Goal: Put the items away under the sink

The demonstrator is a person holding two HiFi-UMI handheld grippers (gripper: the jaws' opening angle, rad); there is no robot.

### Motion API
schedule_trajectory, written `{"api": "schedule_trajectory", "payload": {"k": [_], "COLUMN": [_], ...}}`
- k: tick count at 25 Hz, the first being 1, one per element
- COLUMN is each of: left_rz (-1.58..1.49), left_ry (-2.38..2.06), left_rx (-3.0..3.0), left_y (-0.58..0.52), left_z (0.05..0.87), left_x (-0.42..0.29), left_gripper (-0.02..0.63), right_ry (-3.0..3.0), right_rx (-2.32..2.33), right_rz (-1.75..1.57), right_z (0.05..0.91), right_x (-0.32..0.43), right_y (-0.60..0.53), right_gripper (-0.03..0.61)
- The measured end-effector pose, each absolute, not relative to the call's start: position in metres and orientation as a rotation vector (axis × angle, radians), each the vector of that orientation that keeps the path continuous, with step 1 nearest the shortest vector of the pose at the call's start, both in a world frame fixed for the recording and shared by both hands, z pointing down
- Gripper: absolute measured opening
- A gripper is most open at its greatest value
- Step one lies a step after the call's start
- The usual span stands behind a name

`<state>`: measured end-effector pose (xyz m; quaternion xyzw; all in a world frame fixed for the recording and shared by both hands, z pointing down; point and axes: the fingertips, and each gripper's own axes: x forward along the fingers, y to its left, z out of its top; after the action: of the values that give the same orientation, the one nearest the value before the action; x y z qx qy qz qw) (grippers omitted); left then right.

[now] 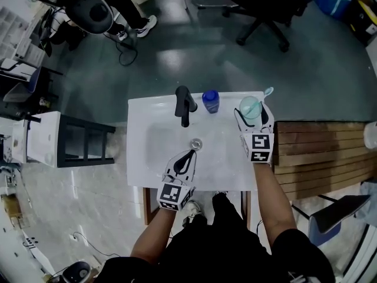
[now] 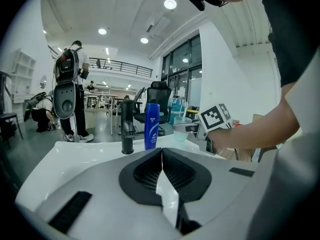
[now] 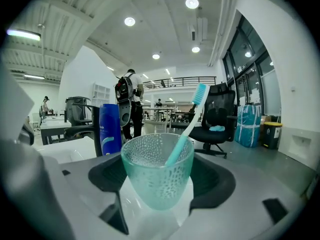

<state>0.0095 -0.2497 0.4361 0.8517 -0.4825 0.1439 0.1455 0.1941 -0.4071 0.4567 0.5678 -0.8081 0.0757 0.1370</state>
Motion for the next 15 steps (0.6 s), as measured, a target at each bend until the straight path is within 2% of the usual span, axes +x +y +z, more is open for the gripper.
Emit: {"api": "schedule_trajectory", "payload": {"k": [15], "left_rz": [0.351], "left_ry": [-1.378], "left_rx": [2.501], "left_y": [-0.193], "left_z": [0.414], "left_x": [-0.033], "left_gripper": [0.021], "right_ry": [-2.327], "right_rx": [1.718], "right_rz": [0.197], "right_z": [0.399], "right_x": [0.170], "right_y": [-0.297], "right_gripper": [0.382]}}
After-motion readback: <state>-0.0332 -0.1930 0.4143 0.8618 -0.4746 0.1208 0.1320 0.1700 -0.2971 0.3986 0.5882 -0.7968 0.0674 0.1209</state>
